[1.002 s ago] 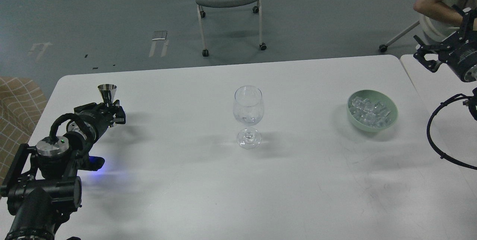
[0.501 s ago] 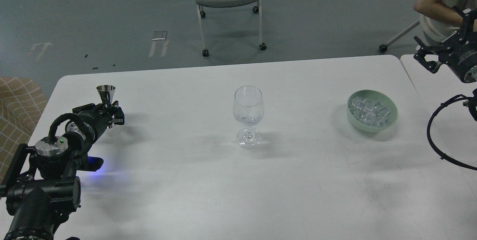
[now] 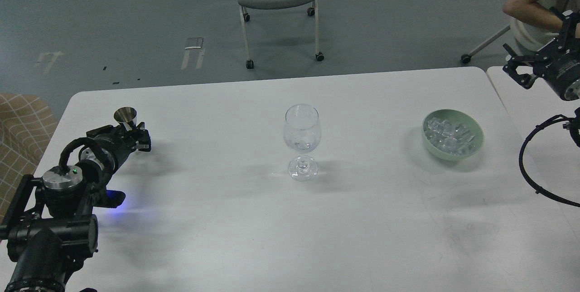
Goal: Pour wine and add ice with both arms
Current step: 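Hold the upright jigger on the table with the left gripper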
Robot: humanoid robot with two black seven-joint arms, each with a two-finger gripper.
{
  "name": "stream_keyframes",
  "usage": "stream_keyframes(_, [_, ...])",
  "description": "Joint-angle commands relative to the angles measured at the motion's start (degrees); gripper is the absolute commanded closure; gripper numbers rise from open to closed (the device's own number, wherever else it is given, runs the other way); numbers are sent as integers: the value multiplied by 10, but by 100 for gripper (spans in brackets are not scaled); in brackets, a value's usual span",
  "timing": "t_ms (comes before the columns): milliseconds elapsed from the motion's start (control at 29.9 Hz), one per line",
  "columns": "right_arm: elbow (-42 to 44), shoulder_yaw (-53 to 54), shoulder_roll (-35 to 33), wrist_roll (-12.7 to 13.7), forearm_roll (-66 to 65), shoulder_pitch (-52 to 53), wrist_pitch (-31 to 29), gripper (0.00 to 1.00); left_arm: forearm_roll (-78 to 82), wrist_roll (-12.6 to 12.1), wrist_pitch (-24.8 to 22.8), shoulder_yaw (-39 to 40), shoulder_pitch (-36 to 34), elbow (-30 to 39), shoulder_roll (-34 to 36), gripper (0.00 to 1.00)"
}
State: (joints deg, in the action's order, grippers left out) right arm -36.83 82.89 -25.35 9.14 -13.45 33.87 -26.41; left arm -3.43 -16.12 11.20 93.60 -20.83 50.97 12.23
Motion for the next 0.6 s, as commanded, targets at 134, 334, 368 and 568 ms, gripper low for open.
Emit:
stream_keyframes(134, [1, 0, 0, 0, 0, 0, 0, 0, 0, 1, 0, 1, 1, 0, 1, 45])
stream_keyframes(334, [0, 1, 0, 0, 0, -6, -1, 0, 1, 1, 0, 1, 1, 0, 1, 44])
stream_keyframes(368, [0, 1, 0, 0, 0, -6, -1, 0, 1, 1, 1, 1, 1, 1, 1, 44])
stream_keyframes(568, [1, 0, -4, 0, 0, -7, -1, 0, -1, -1, 3, 2, 3, 9, 10, 26])
